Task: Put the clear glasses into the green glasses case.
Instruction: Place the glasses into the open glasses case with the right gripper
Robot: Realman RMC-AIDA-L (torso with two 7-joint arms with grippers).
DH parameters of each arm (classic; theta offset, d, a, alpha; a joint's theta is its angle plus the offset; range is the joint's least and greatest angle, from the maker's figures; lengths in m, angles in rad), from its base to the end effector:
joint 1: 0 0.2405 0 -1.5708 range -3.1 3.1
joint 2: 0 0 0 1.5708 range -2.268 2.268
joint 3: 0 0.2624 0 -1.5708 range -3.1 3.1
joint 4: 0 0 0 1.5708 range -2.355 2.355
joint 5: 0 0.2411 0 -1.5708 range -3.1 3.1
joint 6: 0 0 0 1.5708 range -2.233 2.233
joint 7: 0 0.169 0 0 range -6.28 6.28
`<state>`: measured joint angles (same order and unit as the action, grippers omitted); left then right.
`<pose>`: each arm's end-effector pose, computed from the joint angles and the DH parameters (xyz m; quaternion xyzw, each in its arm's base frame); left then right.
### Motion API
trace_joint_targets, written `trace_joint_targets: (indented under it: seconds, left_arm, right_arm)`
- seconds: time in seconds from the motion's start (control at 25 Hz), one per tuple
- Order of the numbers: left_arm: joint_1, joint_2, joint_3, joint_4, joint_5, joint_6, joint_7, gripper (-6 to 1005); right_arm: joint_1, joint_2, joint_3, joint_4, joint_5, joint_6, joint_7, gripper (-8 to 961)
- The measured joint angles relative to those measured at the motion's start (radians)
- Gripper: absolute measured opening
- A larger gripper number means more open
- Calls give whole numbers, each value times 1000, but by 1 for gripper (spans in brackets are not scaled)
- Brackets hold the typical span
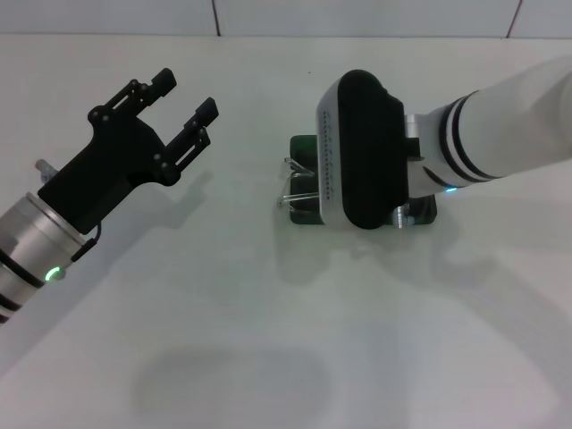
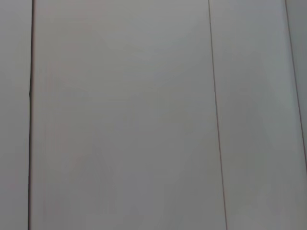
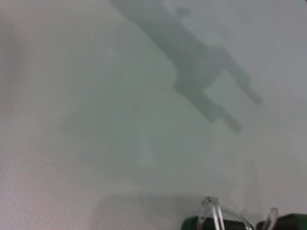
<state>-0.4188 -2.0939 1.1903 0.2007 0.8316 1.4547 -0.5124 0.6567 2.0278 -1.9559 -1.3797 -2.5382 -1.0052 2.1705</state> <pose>-0.2868 0.3435 -0.0543 -0.8178 -0.1108 -0.4070 0.3915 0.0942 0.3891 -0.1236 -0.9568 -0.1526 -0.1549 0.1932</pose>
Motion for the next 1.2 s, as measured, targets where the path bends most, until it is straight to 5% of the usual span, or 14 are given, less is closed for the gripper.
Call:
trace_joint_targets:
  seconds: [0.4, 0.96, 1.2]
  left_arm:
    - [-3, 0, 0, 0, 0, -6, 2, 619]
    - [-16, 2, 0, 1, -3, -17, 2, 618]
    - [-17, 2, -2, 1, -5, -21, 3, 618]
  right_arm:
    - [-19, 0, -14, -14, 25, 73, -4, 298]
    - [178, 0, -84, 297, 186, 267, -4, 297]
    - [166, 0, -76, 288, 187, 205, -5, 297]
